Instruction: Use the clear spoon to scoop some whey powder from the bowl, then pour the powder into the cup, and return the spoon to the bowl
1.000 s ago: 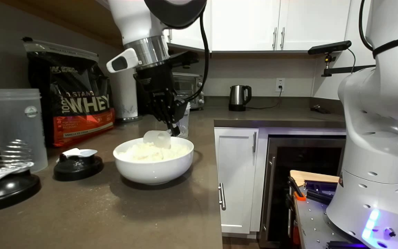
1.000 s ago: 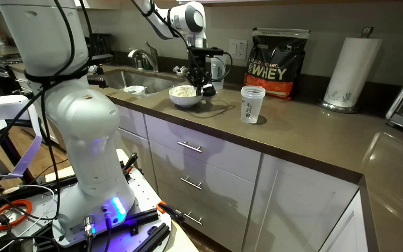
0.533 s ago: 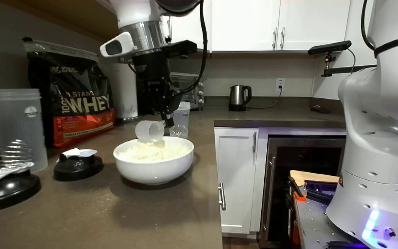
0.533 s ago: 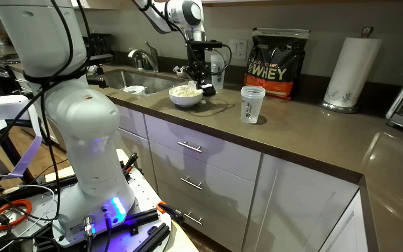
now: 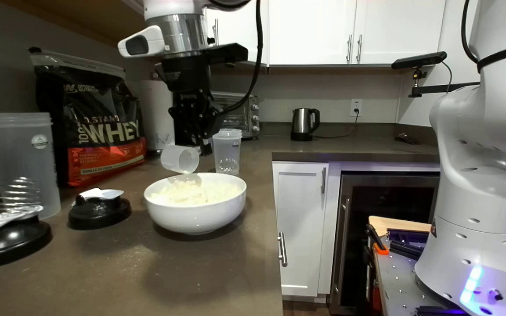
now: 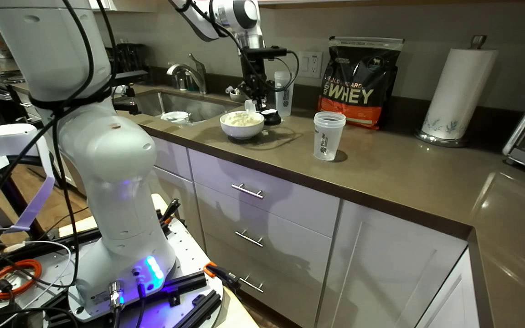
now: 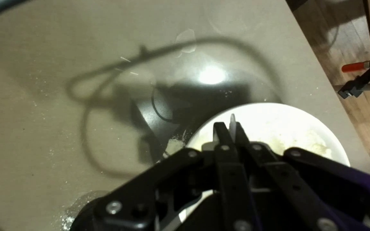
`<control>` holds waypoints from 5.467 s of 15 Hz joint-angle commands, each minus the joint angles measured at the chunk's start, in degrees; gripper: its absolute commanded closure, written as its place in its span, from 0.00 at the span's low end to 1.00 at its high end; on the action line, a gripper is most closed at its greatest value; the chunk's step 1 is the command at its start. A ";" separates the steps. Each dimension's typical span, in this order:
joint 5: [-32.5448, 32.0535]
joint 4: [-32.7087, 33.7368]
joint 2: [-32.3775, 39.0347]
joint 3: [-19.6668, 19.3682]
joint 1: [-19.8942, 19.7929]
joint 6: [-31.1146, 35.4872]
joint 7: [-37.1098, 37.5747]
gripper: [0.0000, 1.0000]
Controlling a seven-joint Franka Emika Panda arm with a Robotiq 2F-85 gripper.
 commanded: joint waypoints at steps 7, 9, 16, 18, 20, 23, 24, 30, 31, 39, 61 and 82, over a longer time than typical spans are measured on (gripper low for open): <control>-5.41 -3.96 -1.76 0.52 0.47 7.91 8.43 0.99; -5.88 -4.82 -1.81 0.62 0.68 8.78 9.97 0.99; -8.29 -7.47 -2.22 1.49 0.98 11.54 12.71 0.99; -9.91 -7.83 -2.24 1.62 0.95 12.39 13.58 0.99; -10.61 -8.10 -2.50 1.64 0.94 12.69 14.13 0.99; -11.68 -8.40 -2.96 1.58 0.87 12.88 14.92 0.99; -11.93 -8.40 -3.02 1.60 0.89 12.84 15.10 0.99; -12.03 -9.43 -3.61 1.71 1.08 12.75 15.18 0.99; -11.98 -9.24 -3.36 1.75 1.13 12.62 15.09 0.99; -14.22 -10.38 -3.75 2.36 1.77 12.34 15.93 0.99; -18.23 -9.57 -3.27 2.66 2.02 11.75 18.42 0.99; -25.13 -10.92 -2.74 3.92 3.06 12.44 25.46 0.99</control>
